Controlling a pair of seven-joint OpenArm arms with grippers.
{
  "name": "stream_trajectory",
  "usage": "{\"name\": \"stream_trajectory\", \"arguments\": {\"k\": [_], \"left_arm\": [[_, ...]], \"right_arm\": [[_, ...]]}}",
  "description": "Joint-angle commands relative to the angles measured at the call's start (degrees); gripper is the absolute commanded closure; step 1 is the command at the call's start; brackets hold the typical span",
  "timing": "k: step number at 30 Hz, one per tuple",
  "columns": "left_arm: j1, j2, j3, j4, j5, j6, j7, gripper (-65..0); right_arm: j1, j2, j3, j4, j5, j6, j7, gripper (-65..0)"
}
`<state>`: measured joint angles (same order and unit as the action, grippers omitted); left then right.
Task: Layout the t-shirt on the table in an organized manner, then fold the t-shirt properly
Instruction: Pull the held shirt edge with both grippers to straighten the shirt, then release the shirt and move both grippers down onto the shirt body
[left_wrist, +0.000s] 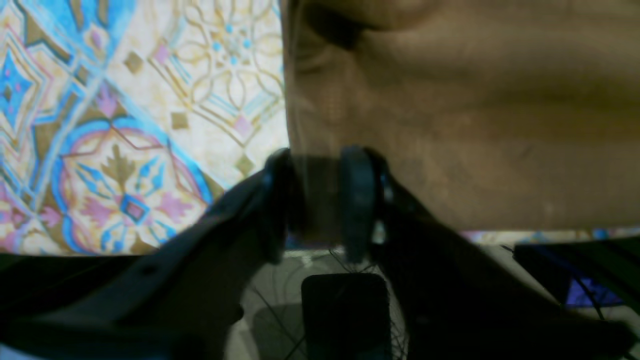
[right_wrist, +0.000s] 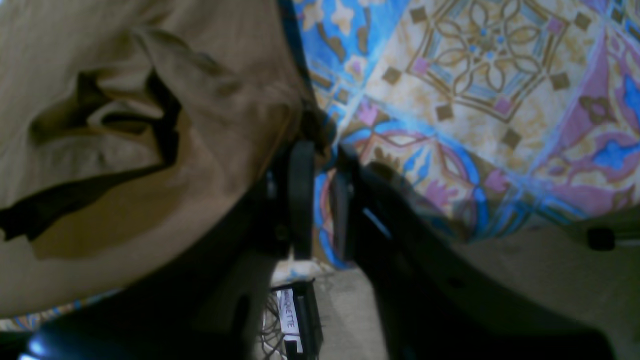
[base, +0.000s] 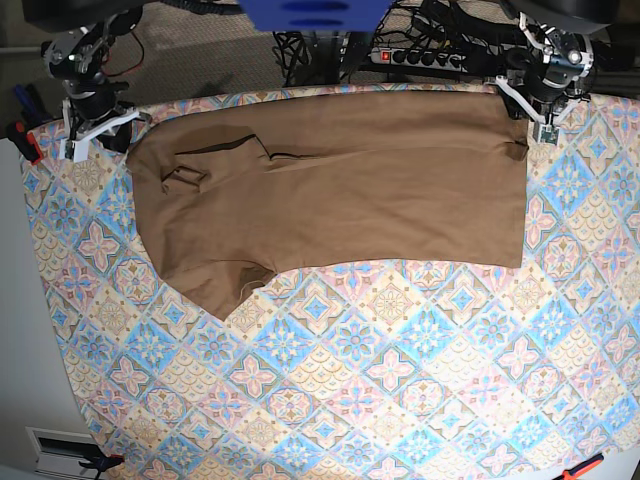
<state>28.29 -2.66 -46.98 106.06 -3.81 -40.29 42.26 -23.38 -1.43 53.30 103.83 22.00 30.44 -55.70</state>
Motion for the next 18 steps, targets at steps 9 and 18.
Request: {"name": "stream_trajectory", "arguments": {"k": [9,18], "left_arm": [[2.1,-0.4,-0.6,6.5,-0.5,0.3,-0.6,-34.4],[-0.2,4.7,-2.7,13.0,-0.8,0.3,-1.0,-34.0]], "right_arm": [[0.0,0.7,0.1,1.2,0.6,0.3,1.1,-19.5],[-0.1,0.7,0.1,3.1,0.7,0.3,1.1,-19.5]]}}
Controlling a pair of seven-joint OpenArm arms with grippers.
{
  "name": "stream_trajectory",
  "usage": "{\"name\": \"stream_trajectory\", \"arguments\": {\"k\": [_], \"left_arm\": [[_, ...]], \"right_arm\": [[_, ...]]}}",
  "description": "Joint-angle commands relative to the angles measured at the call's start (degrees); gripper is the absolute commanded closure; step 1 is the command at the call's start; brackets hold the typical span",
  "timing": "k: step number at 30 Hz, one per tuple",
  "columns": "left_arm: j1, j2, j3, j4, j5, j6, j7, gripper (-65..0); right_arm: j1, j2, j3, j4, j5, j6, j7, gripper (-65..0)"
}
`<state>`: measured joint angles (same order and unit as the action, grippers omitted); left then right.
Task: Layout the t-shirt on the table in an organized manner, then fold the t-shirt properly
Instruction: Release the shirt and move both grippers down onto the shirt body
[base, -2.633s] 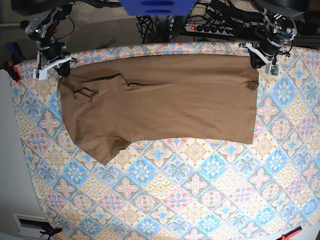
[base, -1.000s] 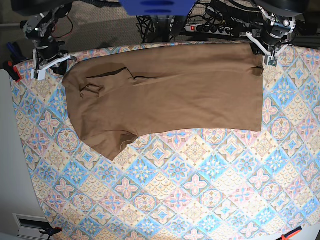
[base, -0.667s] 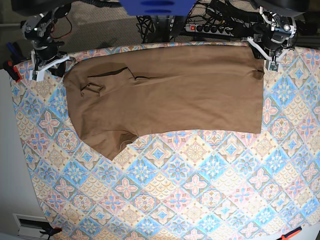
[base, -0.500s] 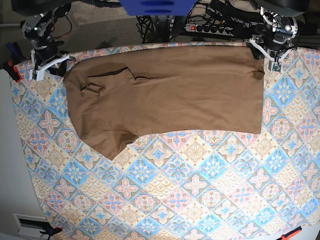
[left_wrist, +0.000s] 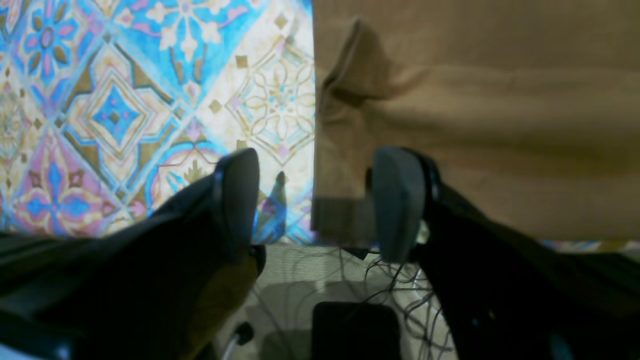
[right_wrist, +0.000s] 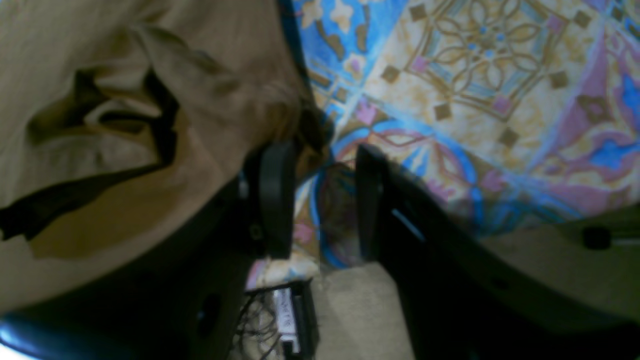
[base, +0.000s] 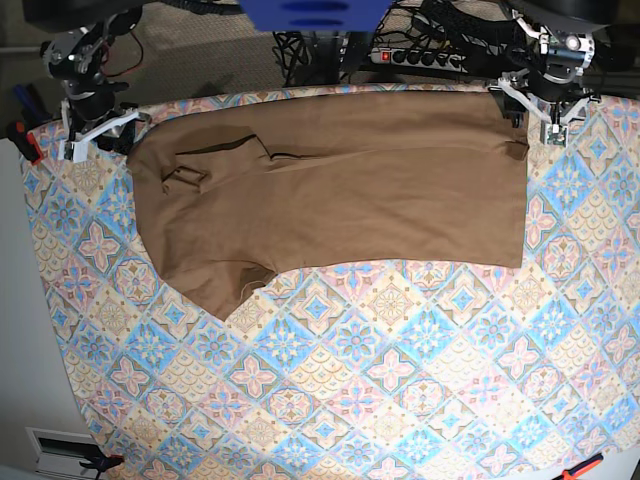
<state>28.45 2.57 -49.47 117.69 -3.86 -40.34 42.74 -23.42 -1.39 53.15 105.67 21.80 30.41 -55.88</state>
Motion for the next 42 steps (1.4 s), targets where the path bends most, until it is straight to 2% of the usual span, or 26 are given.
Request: {"name": "stream_trajectory", "arguments": {"k": [1,7,12,18,22,26,30,32,38,42], "left_arm": [[-1.5,0.2,-0.2,1.6,-0.8,0.3,-1.5,-34.0],[-6.9,2.3,0.0,2.1,-0.8,0.3,-1.5,-34.2],[-11.5,2.5,0.1,2.1,-0.7,0.3,-1.2,-34.7],[-14.5,2.1,2.7,1.8,0.1,0.3,-1.1,-34.4],[-14.5,1.0,7.1,1.7,1.2,0.3,-1.1,-34.2],[-16.6,1.3,10.8,0.9,6.9,0.3,-1.1,-34.2],[-18.2,2.4,11.9,0.9,11.8,0.3,-1.1,-34.2],[-18.9,2.4,11.9,0.8,13.0,0.3,-1.1,-34.2],[-19.0,2.4,11.9,0.8,13.0,0.3,-1.1,-34.2],[-19.1,2.4,11.9,0.2,13.0,0.3,-1.1,-34.2]], "right_arm": [[-0.1,0.6,0.3,1.8,0.9,0.3,1.2,-19.5],[0.3,1.6,0.1,2.3,0.9,0.3,1.2,-19.4],[4.7,6.8,-5.8,2.3,0.8,0.3,1.2,-19.4],[10.5,10.9,-9.7,1.9,0.6,0.3,1.2,-19.4],[17.8,13.2,-14.9,1.9,-4.9,0.3,-3.1,-19.4],[25.8,13.7,-20.5,0.0,-11.5,0.3,-5.4,-19.4],[28.7,13.8,-26.4,-7.0,-13.5,0.3,-5.0,-19.4],[30.2,15.0,-28.1,-10.5,-13.5,0.3,-4.7,-19.4],[34.0,15.3,-33.2,-20.3,-13.6,0.3,2.1,-19.4],[36.5,15.8,-35.6,-25.5,-13.6,0.3,4.6,-19.4]]}}
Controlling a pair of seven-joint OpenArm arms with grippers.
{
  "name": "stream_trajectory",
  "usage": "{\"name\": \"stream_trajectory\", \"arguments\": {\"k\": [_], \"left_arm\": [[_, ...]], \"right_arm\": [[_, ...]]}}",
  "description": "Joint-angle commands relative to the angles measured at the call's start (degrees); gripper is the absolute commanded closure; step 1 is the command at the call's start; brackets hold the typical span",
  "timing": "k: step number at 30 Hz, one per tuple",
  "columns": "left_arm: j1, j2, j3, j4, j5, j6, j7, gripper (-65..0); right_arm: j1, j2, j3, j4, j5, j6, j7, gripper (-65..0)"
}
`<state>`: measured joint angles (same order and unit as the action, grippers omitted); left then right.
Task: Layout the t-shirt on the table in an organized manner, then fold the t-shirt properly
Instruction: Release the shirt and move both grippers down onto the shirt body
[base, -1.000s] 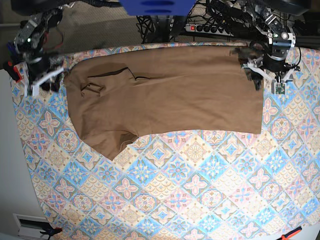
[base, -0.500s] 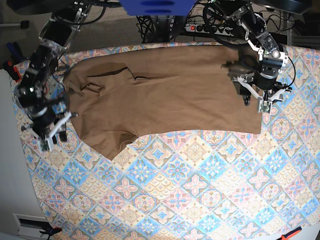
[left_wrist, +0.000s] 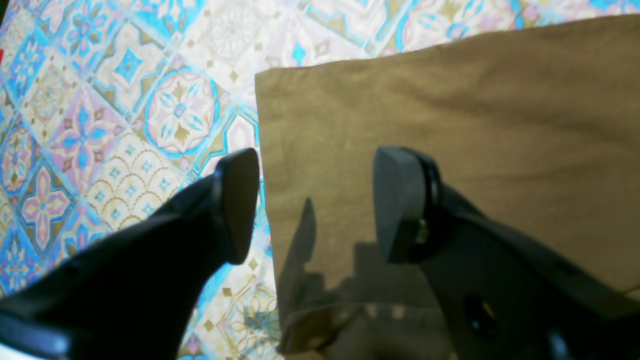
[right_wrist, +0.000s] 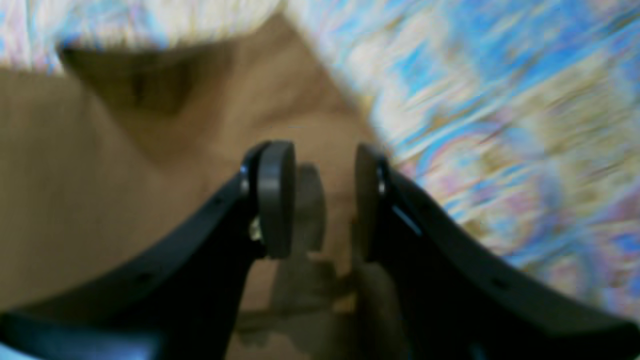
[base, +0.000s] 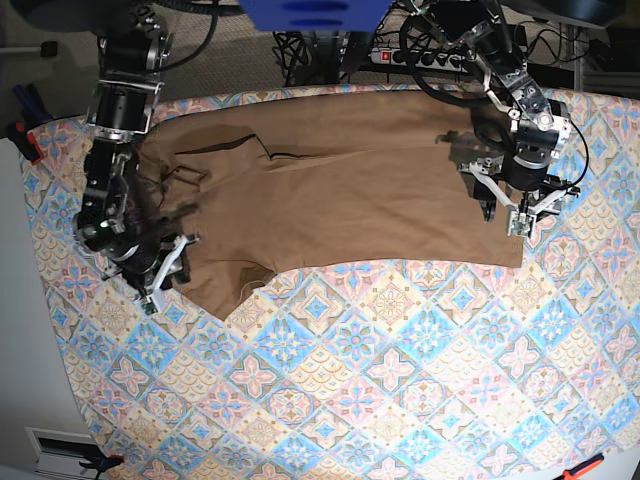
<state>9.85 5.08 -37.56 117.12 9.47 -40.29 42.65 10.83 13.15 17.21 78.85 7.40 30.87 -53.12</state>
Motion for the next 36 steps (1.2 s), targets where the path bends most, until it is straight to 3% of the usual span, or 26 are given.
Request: {"name": "stream_trajectory", "arguments": {"k": [1,12,22,36], "left_arm": [[-0.5,-0.1,0.0,0.6,-0.4,0.3,-1.0,-34.2],[-0.5,-0.1,0.0,0.5,-0.4,0.3,-1.0,-34.2],[-0.6,-0.1,0.0,0.5,-0.4,0.3,-1.0,-34.2],[-0.6,-0.3,0.0,0.5,-0.3,0.3,-1.0,-34.2]], "right_arm": [[2.8,1.6,-0.6,-0.2,0.8,-0.1,2.4,-19.4],[8.3,5.3,-3.5,-19.3,0.8,-0.1,13.4,-19.4],[13.6,5.4,-10.5,-33.2,0.8,-0.1,22.6,-19.4],[13.5,5.3,-11.1,-35.1,0.8,-0.1,23.5,-19.6]]}}
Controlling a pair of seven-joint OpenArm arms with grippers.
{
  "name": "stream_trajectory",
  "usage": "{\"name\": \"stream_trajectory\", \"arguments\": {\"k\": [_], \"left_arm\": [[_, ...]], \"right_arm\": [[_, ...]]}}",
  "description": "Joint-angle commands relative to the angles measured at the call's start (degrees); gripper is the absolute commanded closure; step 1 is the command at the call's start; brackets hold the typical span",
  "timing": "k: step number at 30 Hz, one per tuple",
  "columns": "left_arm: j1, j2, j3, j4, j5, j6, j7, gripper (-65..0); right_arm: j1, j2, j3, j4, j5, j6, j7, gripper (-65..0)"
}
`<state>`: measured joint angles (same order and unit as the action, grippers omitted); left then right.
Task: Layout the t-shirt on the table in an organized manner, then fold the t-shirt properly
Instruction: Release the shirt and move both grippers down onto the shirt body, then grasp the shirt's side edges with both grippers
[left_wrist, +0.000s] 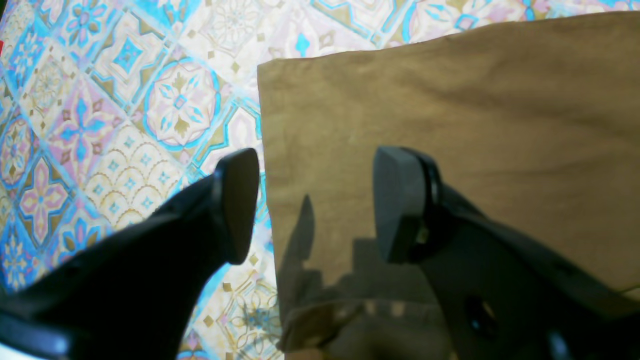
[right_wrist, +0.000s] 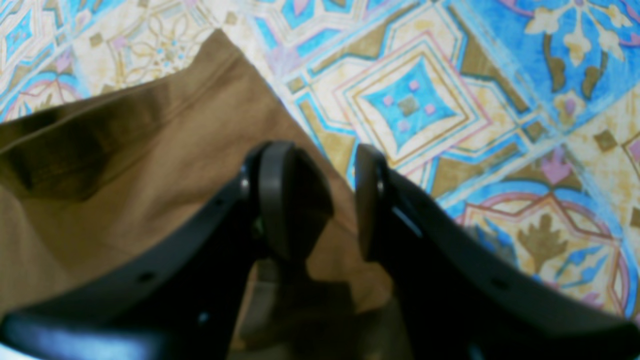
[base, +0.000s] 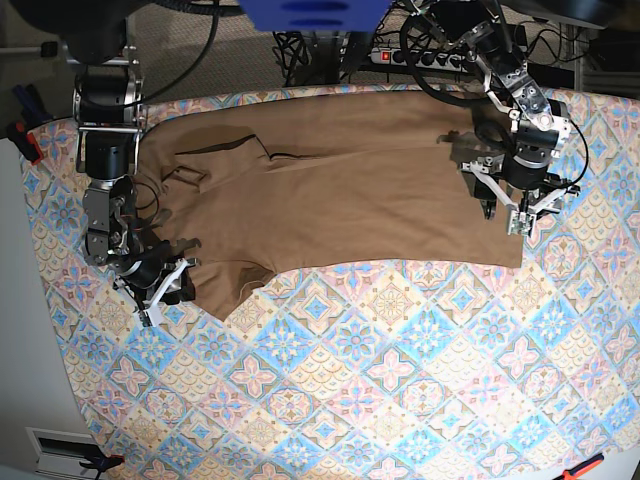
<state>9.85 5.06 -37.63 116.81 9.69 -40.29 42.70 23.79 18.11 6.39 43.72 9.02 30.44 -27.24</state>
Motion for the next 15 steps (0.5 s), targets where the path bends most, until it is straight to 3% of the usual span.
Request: {"name": "stream_trajectory", "arguments": {"k": [1,6,11,15], "left_arm": [[-0.6,-0.4,0.1,0.9,-0.5,0.3,-1.1,-34.2],[-2.1,-1.9,1.4,0.9,-0.5,0.3,-1.1,-34.2],[-7.2,-3.8,0.8,-3.4,-0.5,0.3,-1.0,-34.8],[-12.9,-5.9,-3.4,-11.2,-0.5,0.3,-1.0,-34.8]], "right_arm": [[0.5,0.3,-1.3,0.0,-0.8,0.3,-2.3,-19.6],[0.5,0.3,-7.9,0.0,-0.8,0.3,-2.3,-19.6],[0.5,0.2,-8.1,0.0,-0.8,0.3,-2.4,-19.6],[0.4,0.3,-8.1,0.0,-0.8,0.3,-2.6,-19.6]]}}
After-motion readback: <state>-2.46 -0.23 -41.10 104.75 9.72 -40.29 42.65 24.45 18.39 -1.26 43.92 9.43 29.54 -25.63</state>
